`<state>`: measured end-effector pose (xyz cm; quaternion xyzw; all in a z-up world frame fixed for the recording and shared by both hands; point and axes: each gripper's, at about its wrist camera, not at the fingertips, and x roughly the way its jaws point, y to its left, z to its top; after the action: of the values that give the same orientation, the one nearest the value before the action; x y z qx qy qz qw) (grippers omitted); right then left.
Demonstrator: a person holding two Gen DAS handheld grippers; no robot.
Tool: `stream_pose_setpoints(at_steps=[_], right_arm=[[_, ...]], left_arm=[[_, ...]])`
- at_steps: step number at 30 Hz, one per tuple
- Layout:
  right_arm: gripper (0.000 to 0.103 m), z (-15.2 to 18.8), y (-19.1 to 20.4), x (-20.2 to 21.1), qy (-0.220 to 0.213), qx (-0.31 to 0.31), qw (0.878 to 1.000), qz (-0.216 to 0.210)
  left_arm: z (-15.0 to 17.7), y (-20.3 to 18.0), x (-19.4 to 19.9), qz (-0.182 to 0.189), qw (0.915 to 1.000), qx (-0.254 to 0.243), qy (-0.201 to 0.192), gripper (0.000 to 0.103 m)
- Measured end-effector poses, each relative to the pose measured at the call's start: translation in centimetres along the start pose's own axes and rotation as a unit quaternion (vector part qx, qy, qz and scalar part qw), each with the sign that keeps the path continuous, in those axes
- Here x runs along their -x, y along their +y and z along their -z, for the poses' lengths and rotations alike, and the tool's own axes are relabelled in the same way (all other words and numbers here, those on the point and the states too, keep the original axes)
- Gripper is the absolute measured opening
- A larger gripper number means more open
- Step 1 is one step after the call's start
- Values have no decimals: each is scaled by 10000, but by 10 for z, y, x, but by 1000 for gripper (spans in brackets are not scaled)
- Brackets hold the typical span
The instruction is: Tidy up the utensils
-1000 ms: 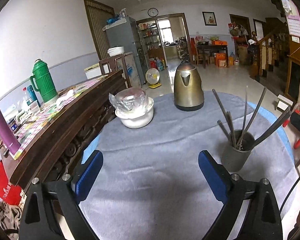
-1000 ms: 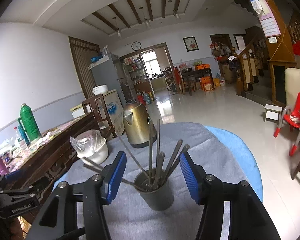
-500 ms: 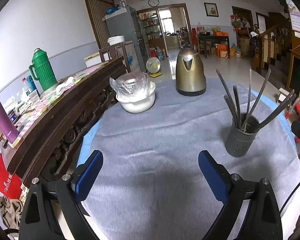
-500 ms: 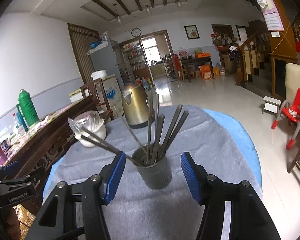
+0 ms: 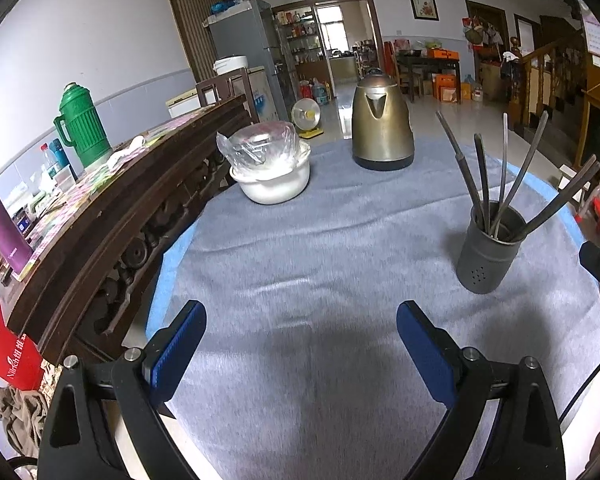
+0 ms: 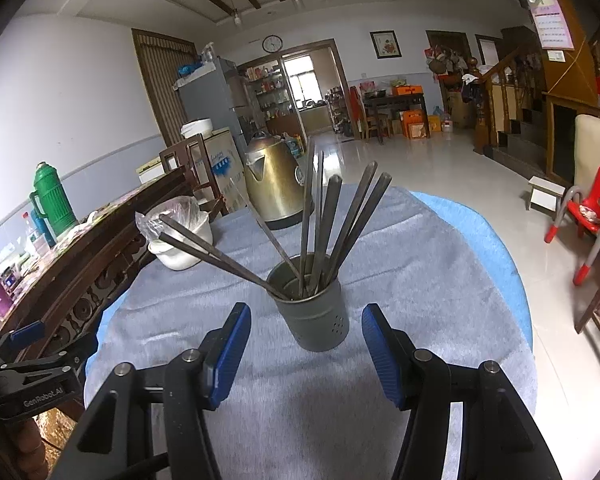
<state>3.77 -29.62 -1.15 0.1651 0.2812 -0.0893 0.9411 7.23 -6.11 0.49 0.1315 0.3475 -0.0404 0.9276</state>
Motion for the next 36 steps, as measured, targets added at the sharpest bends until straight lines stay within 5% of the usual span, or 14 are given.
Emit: stream_pose_setpoints(at_steps=[36], right_arm=[[62,17,13,-14,330,2,9994,-60]], left_arm=[[9,0,-11,70,9998,40,208,96]])
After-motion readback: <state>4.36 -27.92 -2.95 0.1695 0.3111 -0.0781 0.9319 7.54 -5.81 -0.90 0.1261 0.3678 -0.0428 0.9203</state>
